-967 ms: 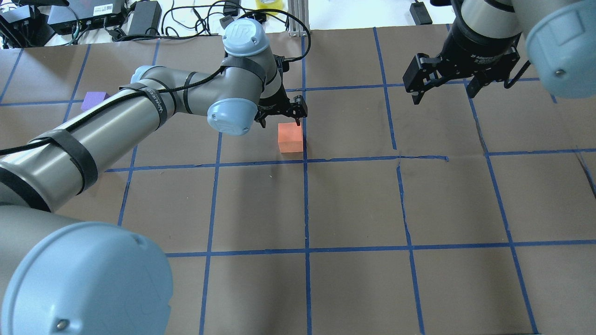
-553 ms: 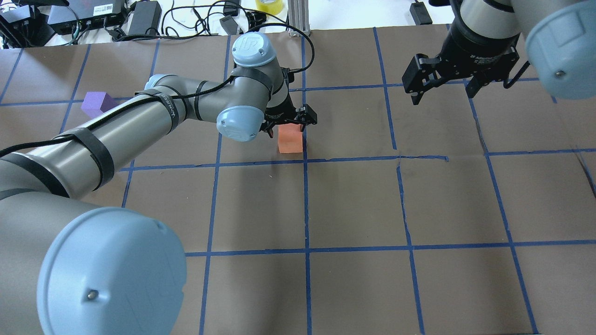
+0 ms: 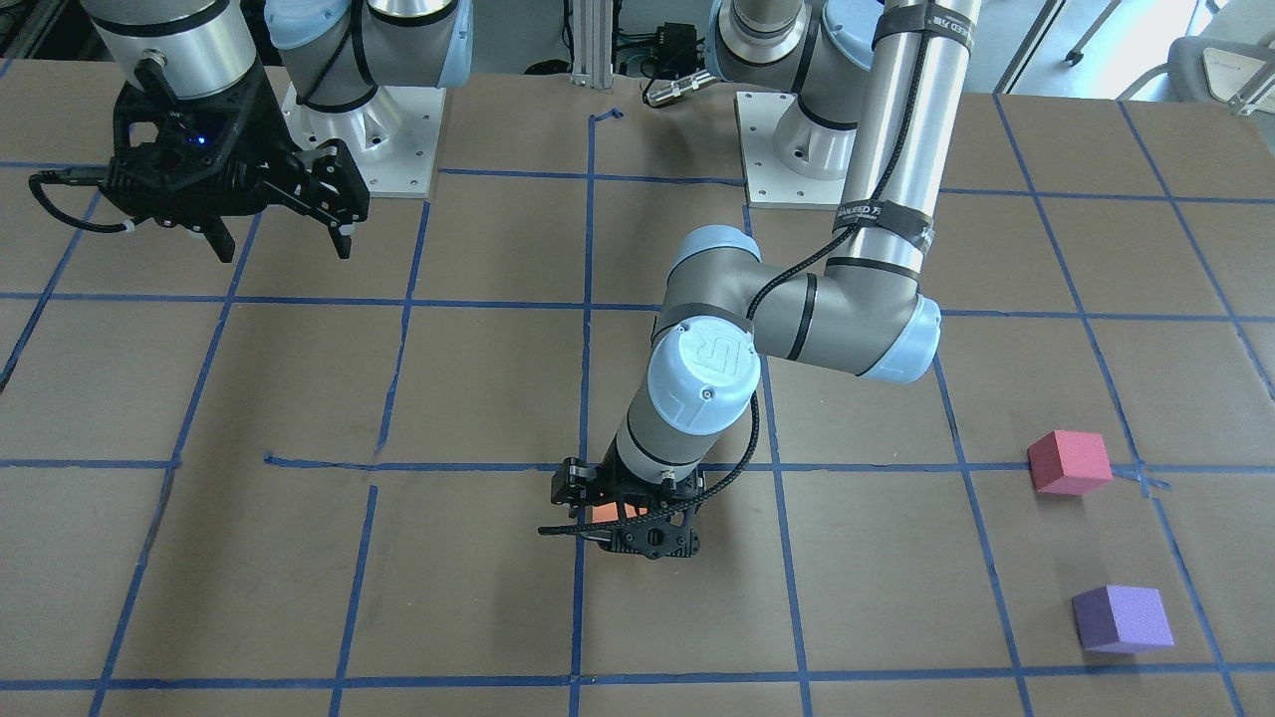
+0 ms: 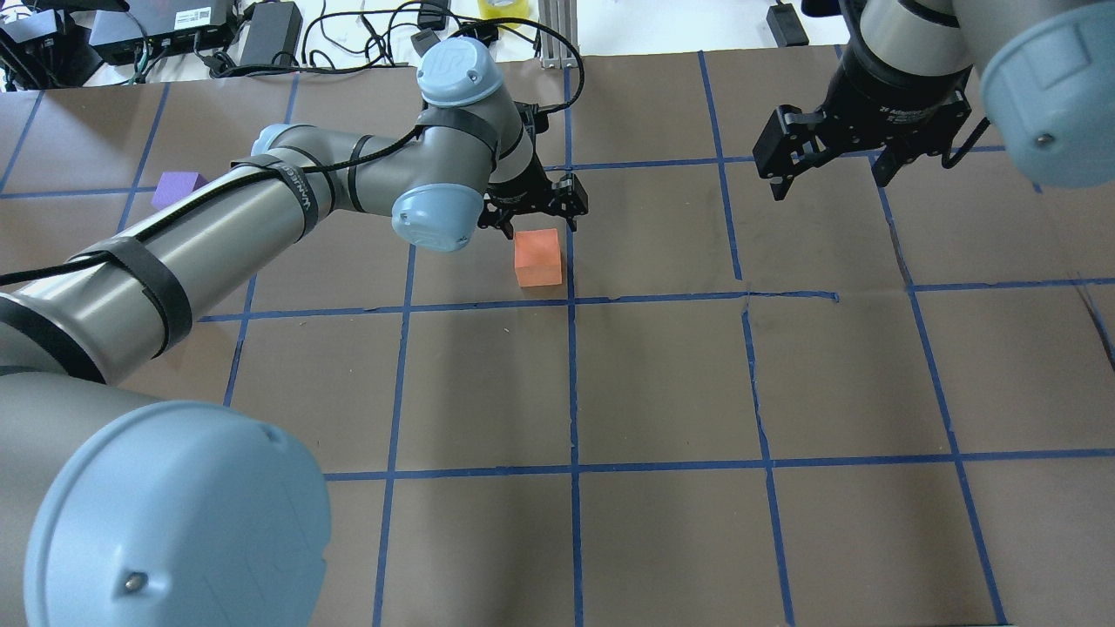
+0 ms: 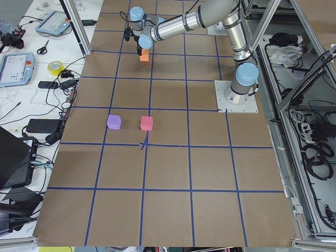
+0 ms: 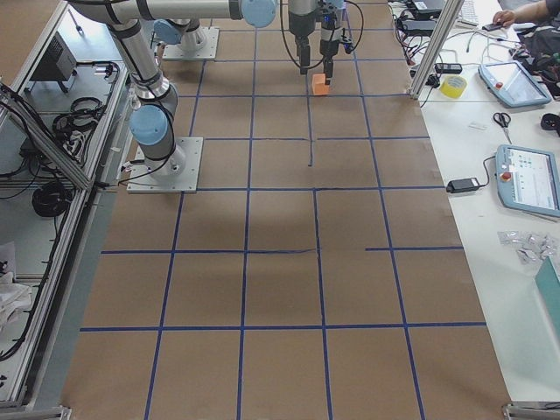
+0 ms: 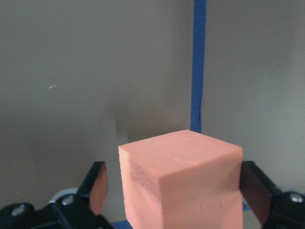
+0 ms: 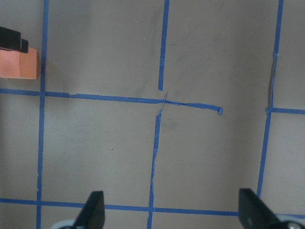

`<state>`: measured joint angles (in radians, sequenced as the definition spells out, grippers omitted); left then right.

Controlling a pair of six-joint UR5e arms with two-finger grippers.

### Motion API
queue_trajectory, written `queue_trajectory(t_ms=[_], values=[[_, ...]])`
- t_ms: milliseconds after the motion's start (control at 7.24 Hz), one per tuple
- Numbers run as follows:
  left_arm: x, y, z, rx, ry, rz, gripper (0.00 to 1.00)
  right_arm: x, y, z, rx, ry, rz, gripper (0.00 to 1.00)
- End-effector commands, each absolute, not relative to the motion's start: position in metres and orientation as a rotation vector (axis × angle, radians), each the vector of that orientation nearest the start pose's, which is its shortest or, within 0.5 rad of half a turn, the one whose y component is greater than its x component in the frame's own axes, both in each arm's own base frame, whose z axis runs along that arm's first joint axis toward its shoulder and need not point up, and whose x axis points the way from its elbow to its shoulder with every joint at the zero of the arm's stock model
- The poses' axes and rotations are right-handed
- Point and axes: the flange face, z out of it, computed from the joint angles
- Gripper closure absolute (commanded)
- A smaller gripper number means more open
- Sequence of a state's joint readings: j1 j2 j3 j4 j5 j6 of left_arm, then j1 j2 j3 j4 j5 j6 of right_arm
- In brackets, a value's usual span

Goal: Arrange blocks in a line
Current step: 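Lower the left gripper onto the orange block and grasp it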

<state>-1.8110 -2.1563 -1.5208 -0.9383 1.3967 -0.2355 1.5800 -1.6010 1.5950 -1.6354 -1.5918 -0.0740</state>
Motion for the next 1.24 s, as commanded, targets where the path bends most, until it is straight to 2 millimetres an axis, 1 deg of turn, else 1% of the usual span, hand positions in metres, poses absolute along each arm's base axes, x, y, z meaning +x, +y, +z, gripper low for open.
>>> queue_trajectory(t_ms=[0, 276, 414, 553, 691, 829, 967, 1105], values=[[-0.308, -0.625, 0.213, -0.010, 3.326, -0.049, 0.02, 0.135, -0.485, 0.497, -0.132, 3.165, -0.108, 0.00], [-0.310, -0.619, 0.189, 0.002, 3.310, 0.018, 0.02, 0.135, -0.484, 0.494, -0.135, 3.171, -0.098, 0.00], [-0.312, -0.616, 0.182, 0.007, 3.298, 0.040, 0.17, 0.134, -0.485, 0.493, -0.132, 3.172, -0.098, 0.00], [-0.315, -0.607, 0.174, -0.005, 3.286, 0.064, 0.72, 0.134, -0.485, 0.491, -0.132, 3.173, -0.091, 0.00], [-0.315, -0.606, 0.185, -0.051, 3.288, 0.043, 1.00, 0.133, -0.484, 0.490, -0.130, 3.175, -0.088, 0.00], [-0.312, -0.610, 0.198, -0.047, 3.285, 0.009, 1.00, 0.132, -0.485, 0.489, -0.128, 3.175, -0.086, 0.00], [-0.291, -0.619, 0.217, -0.056, 3.233, -0.059, 1.00, 0.132, -0.485, 0.489, -0.128, 3.177, -0.086, 0.00], [-0.274, -0.624, 0.246, 0.001, 3.225, -0.080, 1.00, 0.132, -0.485, 0.489, -0.128, 3.175, -0.086, 0.00]])
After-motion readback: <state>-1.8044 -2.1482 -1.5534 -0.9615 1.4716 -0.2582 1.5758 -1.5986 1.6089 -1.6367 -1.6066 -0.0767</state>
